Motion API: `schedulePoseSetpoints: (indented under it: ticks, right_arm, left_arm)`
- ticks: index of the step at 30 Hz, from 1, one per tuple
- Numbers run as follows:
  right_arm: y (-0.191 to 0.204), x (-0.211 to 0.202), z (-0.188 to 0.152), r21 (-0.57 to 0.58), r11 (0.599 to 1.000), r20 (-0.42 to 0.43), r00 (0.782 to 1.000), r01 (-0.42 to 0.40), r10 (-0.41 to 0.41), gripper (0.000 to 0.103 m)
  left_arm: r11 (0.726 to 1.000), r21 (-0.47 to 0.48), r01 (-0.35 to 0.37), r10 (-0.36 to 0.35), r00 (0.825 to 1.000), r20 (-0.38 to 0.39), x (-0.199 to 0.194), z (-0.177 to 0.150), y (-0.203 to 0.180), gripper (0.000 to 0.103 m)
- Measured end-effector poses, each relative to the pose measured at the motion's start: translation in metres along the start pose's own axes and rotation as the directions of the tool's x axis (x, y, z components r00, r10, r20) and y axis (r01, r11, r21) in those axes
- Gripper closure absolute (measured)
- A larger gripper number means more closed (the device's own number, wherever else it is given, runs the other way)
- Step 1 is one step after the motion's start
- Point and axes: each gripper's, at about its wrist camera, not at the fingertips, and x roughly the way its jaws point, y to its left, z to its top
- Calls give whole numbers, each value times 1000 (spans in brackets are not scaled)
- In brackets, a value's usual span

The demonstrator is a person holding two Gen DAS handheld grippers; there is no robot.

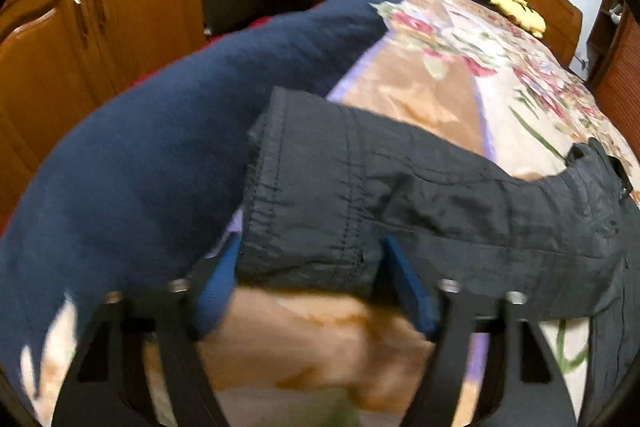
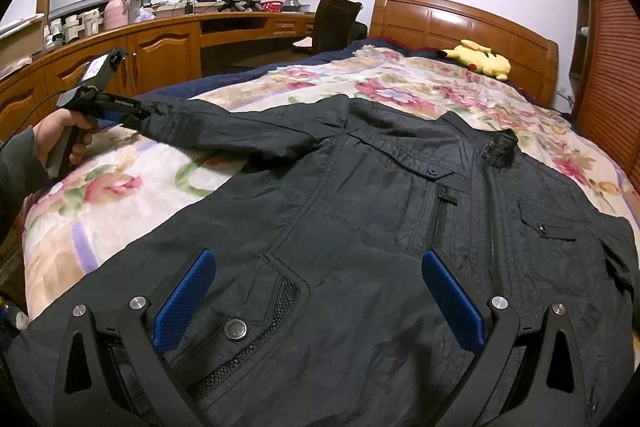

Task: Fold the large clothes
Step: 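Lift the sleeve with the left tool and fold it across the jacket body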

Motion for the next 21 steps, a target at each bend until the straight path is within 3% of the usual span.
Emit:
schedulePoseSetpoints:
  ticks: [1, 3, 6, 8, 13, 21]
  right_arm:
    - [0, 0, 0, -1, 1000, -2, 1000, 0, 0, 0]
    - [0, -1, 0, -1, 1000, -2, 1000, 0, 0, 0]
    - [0, -4, 0, 1, 1000, 8, 1000, -1, 1, 0]
    - [-1, -8, 0, 3, 1000, 19, 1000, -10, 9, 0]
    - [-12, -30, 0, 31, 999, 50, 998, -36, 35, 0]
    - [-44, -64, -11, 67, 998, 57, 998, -1, -3, 0]
  left_arm:
    - [1000, 6, 18, -18, 1000, -1, -2, -1, -2, 61]
    - [997, 9, 80, -80, 997, -16, -11, -2, -8, 86]
    - [996, 85, 26, -29, 999, 31, -41, 0, -32, 89]
    - [992, 125, 22, -31, 997, 74, -69, 5, -54, 89]
    - [973, 214, 83, -114, 984, 138, -131, 4, -114, 89]
    - [903, 377, 206, -286, 943, 170, -191, -18, -219, 91]
